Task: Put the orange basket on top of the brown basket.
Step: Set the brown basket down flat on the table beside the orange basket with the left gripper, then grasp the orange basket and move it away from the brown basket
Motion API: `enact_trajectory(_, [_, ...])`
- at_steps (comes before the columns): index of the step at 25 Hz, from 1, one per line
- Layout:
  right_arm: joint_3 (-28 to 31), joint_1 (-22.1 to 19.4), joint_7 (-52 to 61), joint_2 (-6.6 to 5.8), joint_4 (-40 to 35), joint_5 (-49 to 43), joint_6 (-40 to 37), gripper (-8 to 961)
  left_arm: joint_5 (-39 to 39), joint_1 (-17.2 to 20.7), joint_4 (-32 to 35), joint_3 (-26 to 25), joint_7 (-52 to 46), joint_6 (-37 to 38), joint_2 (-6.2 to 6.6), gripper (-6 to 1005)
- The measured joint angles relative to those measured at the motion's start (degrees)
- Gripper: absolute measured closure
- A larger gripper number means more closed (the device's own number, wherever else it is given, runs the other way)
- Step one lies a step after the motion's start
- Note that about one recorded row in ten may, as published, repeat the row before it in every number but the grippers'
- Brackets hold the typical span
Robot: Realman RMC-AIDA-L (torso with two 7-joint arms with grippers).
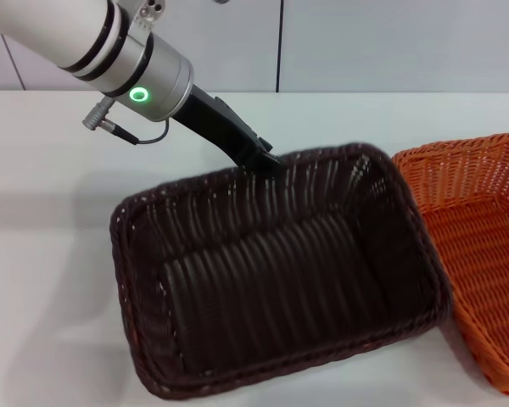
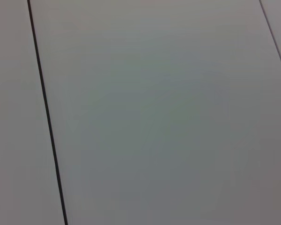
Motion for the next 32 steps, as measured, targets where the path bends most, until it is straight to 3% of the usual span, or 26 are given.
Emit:
enact_trajectory(3, [0.0, 0.3, 0.0, -0.03, -0.1, 0.0, 0.1, 463, -0.1, 0.3, -0.5, 0.0, -0.2, 0.0, 0.02, 770])
enact_trajectory(5, [-0.2, 0.4, 0.5, -0.04, -0.3, 0.0, 0.1, 463, -0.2, 1.2, -1.8, -0.2, -0.2, 0.6, 0.05, 530])
enact_trajectory(8, [-1.5, 0.5, 3.8, -0.10, -1.0, -0.8, 0.2, 464, -1.9, 3.2, -4.1, -0.2, 0.2, 3.5, -0.06, 471])
enact_trajectory(11, [-7.3, -0.9, 14.7, -0.41, -5.5, -6.0, 0.7, 464, -6.0, 5.6, -5.7, -0.2, 0.8, 6.8, -0.02, 412])
enact_trajectory(14, [-15.4, -3.5, 34.1, -1.96, -14.3, -19.1, 1.2, 465, -16.0, 11.2, -9.4, -0.2, 4.3, 13.9, -0.04, 353])
enact_trajectory(15, [-17.5, -4.1, 40.9, -2.71, -17.3, -24.5, 0.8, 465, -16.0, 11.2, -9.4, -0.2, 4.3, 13.9, -0.04, 316])
enact_trajectory(17, [-21.0, -5.2, 57.0, -5.10, -24.7, -38.9, -2.5, 465, -24.2, 14.5, -10.6, -0.2, 8.3, 17.6, -0.04, 242])
enact_trajectory(19, [-22.2, -4.8, 71.2, -7.96, -31.4, -55.9, -10.1, 465, -32.3, 17.5, -10.9, -0.2, 12.9, 20.7, -0.05, 168])
enact_trajectory(21, [-20.5, -3.2, 80.4, -9.72, -36.9, -70.9, -20.9, 466, -40.5, 20.1, -11.1, -0.2, 17.4, 23.8, -0.11, 132])
enact_trajectory(23, [-18.4, -1.2, 85.5, -10.55, -41.6, -82.4, -31.0, 466, -48.0, 22.6, -10.9, -0.1, 21.8, 26.5, -0.19, 135])
enact_trajectory(24, [-17.6, 1.0, 86.5, -11.10, -45.5, -91.9, -40.4, 466, -51.8, 23.6, -10.5, 0.0, 24.5, 27.5, -0.25, 136])
enact_trajectory(25, [-17.6, 1.0, 86.5, -11.10, -45.5, -91.9, -40.4, 466, -54.8, 24.2, -9.8, 0.0, 26.5, 28.0, -0.25, 137])
enact_trajectory(28, [-18.0, 4.4, 85.8, -11.45, -47.9, -103.7, -50.4, 467, -60.6, 24.4, -6.9, -0.2, 29.7, 28.3, -0.26, 138])
enact_trajectory(32, [-21.8, 6.4, 84.3, -10.65, -48.3, -111.4, -54.0, 467, -62.8, 23.1, -4.0, -0.3, 31.4, 28.5, -0.25, 138])
